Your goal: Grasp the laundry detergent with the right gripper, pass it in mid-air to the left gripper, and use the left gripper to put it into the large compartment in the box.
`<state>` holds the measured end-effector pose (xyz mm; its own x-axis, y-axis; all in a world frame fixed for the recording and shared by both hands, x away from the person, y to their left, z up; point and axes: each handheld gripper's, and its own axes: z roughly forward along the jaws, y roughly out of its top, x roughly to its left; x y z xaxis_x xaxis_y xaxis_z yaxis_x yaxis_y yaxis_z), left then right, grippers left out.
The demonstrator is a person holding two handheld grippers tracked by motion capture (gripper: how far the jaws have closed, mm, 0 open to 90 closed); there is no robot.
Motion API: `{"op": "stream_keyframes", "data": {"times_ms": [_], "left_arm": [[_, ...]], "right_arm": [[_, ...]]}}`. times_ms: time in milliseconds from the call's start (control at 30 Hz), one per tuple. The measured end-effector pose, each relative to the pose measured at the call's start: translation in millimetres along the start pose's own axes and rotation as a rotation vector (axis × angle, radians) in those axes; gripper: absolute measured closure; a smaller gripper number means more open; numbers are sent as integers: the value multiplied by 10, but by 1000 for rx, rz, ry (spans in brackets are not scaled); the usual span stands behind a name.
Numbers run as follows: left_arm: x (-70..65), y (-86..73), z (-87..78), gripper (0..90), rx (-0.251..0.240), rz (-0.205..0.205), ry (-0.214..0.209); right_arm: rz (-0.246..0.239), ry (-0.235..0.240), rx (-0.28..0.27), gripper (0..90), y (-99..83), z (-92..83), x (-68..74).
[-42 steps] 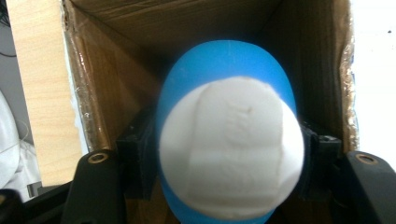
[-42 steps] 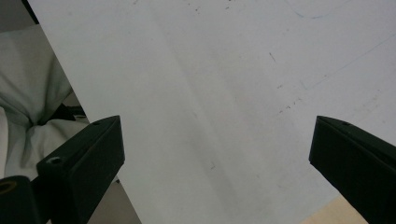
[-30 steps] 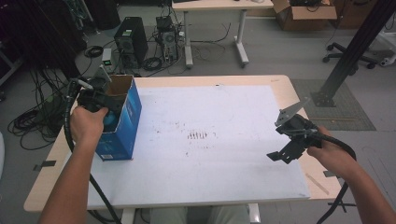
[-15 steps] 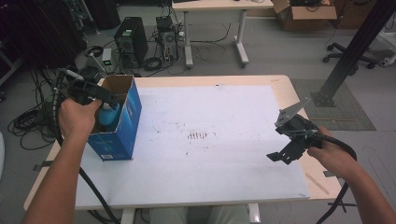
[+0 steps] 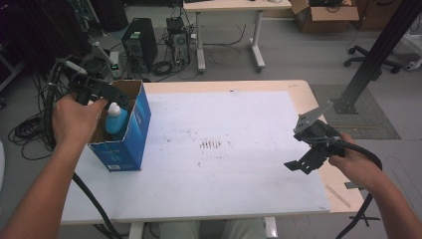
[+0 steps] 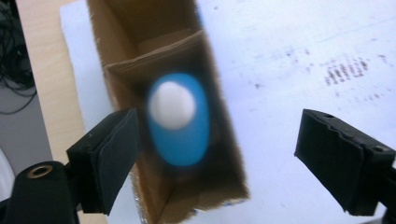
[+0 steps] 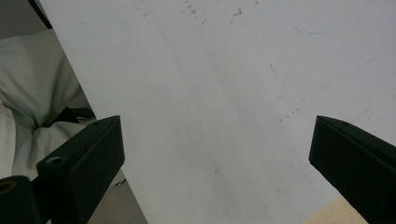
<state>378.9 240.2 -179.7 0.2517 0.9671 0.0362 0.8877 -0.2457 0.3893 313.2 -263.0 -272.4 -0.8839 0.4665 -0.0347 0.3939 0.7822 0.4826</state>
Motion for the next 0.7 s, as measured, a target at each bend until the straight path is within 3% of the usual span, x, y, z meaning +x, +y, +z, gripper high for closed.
{"op": "stream_keyframes", "data": {"times_ms": [567, 633, 700], "left_arm": [[-592, 60, -176, 46, -15, 150, -67], [-713, 58, -206, 41, -20, 195, -71], [-750, 57, -215, 41, -24, 207, -73]], "right_arm": [[12, -4, -2, 29, -39, -32, 7], [15, -5, -4, 29, -48, -39, 7], [17, -5, -3, 29, -58, -39, 3]]}}
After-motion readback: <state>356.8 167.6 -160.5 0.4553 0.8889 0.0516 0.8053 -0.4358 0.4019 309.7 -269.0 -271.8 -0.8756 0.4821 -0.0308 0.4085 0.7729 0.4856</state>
